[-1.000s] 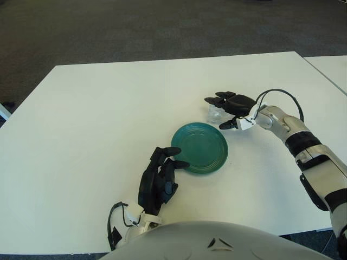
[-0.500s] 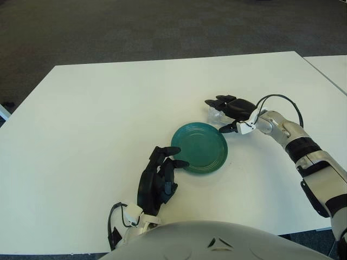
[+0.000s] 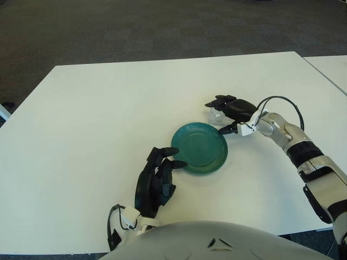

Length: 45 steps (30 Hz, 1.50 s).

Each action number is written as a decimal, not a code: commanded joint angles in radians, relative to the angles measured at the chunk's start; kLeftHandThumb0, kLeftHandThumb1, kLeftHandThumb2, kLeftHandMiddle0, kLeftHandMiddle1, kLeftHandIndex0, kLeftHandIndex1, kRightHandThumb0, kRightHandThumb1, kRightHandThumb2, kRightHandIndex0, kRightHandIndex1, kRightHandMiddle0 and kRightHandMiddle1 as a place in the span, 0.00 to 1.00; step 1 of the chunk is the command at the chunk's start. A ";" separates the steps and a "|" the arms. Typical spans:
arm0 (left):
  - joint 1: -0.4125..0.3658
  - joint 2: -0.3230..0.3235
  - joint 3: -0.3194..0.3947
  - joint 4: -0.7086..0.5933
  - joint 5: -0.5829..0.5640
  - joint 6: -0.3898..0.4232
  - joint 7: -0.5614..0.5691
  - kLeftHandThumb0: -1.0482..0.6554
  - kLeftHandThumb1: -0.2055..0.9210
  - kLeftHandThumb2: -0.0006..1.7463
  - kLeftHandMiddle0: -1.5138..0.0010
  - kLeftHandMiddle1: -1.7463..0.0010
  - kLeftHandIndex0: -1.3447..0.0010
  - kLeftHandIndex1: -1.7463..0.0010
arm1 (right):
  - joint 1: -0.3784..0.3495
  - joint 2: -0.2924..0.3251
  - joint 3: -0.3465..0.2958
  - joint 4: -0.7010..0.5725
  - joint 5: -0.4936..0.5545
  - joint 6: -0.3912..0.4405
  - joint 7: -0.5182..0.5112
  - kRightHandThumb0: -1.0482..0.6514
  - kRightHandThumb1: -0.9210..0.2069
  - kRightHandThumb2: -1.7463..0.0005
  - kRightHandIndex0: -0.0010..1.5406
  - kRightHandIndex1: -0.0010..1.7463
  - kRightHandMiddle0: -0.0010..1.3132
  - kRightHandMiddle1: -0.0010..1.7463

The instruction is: Put the bottle into the plate.

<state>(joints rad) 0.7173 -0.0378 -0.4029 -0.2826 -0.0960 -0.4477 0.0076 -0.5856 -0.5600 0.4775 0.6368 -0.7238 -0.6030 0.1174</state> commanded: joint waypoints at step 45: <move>0.063 0.012 -0.022 -0.024 -0.041 -0.128 -0.059 0.11 1.00 0.38 0.63 0.45 0.82 0.34 | -0.005 0.073 -0.033 0.171 0.061 -0.140 -0.150 0.12 0.00 0.89 0.54 1.00 0.44 1.00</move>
<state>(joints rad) 0.7648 -0.0234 -0.4046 -0.3041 -0.1481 -0.5470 -0.0455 -0.5744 -0.4947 0.4492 0.7977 -0.6722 -0.7399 -0.0307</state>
